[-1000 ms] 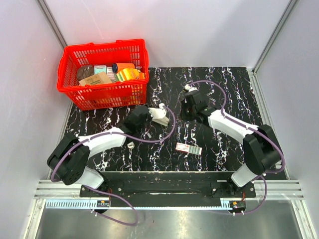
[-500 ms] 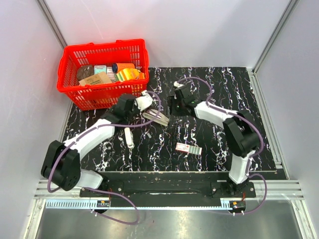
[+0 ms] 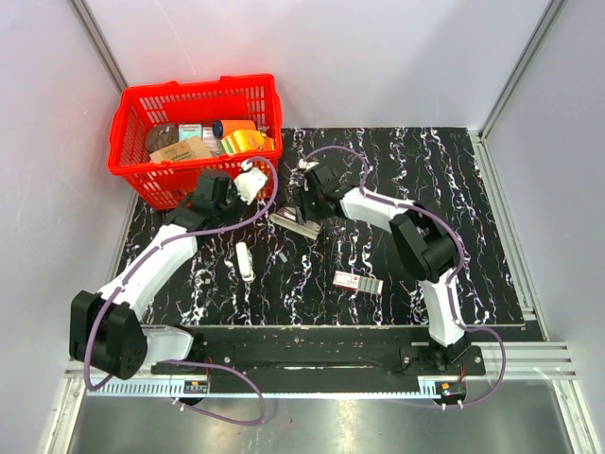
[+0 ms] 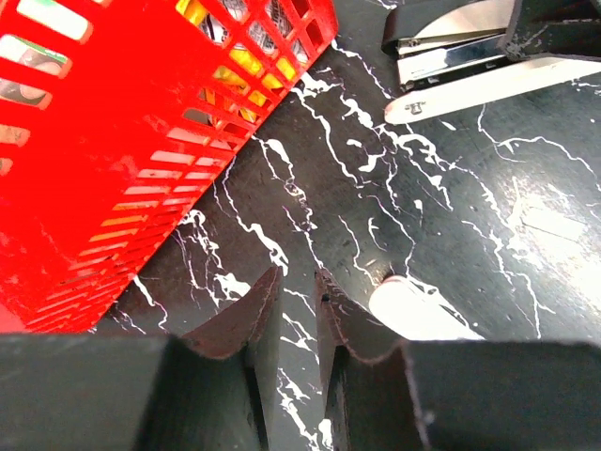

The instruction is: Unload the staples from the stapler

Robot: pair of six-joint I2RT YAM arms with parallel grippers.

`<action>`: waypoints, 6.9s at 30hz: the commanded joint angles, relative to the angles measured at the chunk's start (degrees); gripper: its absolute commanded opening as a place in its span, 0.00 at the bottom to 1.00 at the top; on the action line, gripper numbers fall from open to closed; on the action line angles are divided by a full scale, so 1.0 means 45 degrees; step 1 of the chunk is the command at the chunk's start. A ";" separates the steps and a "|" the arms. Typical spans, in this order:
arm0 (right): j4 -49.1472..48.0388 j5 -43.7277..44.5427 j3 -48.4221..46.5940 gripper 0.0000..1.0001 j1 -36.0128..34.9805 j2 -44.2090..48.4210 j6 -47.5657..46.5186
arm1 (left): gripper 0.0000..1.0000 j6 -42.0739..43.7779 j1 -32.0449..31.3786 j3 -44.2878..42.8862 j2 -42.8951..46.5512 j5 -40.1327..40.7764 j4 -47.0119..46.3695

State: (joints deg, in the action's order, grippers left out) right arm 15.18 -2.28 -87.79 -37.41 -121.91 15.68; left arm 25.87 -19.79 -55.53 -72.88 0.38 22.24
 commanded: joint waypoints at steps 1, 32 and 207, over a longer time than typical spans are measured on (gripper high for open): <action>0.0338 0.0797 -0.0024 0.63 -0.0436 0.0019 -0.0809 | 0.25 -0.0338 0.0237 -0.0220 0.0707 -0.0652 0.0273; 0.1294 0.4513 -0.0608 0.60 -0.2430 -0.0565 -0.1572 | 0.26 0.0052 0.0609 0.0698 0.1704 -0.0300 0.0429; -0.5418 -0.3573 0.8256 0.75 0.2043 0.8828 0.4757 | 0.00 -0.4479 -0.2204 -0.8735 -0.5485 -0.4381 0.4100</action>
State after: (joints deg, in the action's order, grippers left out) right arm 1.85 -12.29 -53.39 -28.42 -85.30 33.74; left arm 4.56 -30.35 -93.34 -101.82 -19.44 40.07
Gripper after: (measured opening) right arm 0.727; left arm 0.110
